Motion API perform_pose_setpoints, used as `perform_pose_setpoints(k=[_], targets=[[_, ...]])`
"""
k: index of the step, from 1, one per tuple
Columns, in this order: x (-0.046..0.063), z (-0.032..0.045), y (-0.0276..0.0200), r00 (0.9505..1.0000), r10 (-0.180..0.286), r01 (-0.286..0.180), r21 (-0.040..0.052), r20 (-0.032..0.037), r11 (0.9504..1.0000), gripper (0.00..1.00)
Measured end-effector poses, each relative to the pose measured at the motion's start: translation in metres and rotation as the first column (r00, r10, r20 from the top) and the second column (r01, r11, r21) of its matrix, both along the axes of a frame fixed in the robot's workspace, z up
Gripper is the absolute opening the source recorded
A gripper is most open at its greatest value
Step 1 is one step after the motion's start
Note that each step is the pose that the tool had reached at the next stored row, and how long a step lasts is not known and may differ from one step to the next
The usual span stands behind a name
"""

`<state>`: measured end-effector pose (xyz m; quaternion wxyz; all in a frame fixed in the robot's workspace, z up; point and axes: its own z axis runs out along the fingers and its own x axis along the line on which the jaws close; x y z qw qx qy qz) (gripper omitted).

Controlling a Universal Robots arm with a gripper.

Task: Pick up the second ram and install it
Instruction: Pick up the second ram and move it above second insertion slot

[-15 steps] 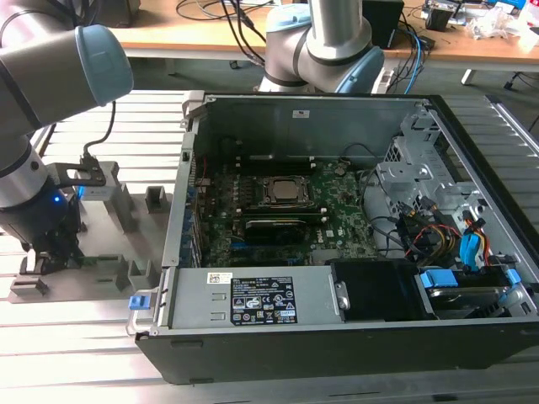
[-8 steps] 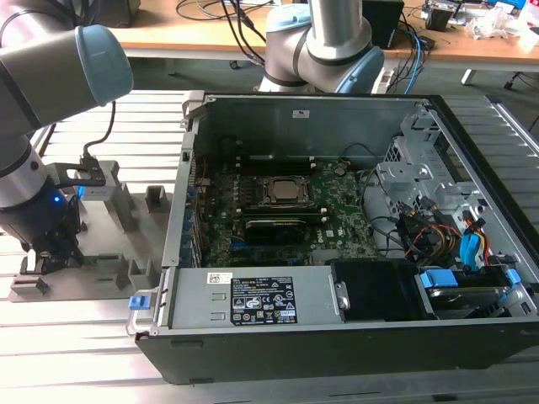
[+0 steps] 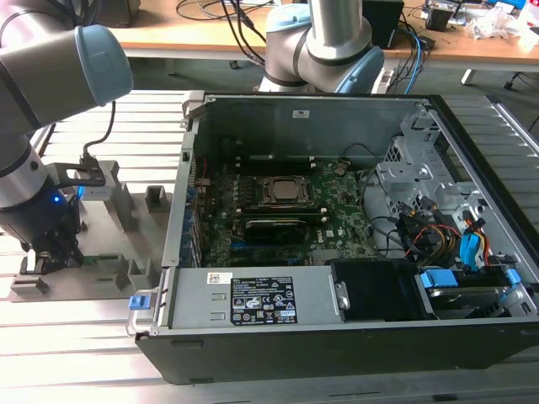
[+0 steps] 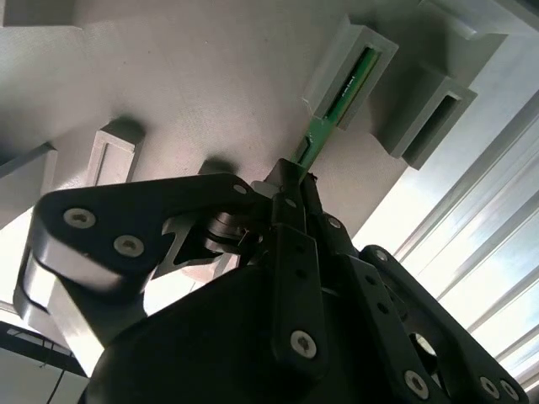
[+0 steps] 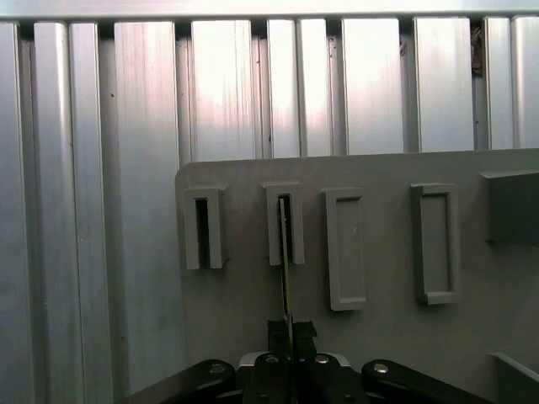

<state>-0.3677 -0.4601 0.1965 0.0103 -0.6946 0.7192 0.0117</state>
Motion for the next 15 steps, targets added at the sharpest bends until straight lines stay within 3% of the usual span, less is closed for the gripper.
perform_pose_setpoints(k=[3, 6, 15], targets=[[0.0, 0.0014, 0.0, 1.0, 0.0, 0.0, -0.0002, -0.0002, 1.0, 0.14], [0.0, 0.0106, 0.0, 1.0, 0.0, 0.0, -0.0001, 0.0, 1.0, 0.14], [0.0, 0.0249, 0.0, 1.0, 0.0, 0.0, 0.0, 0.0, 1.0, 0.14]])
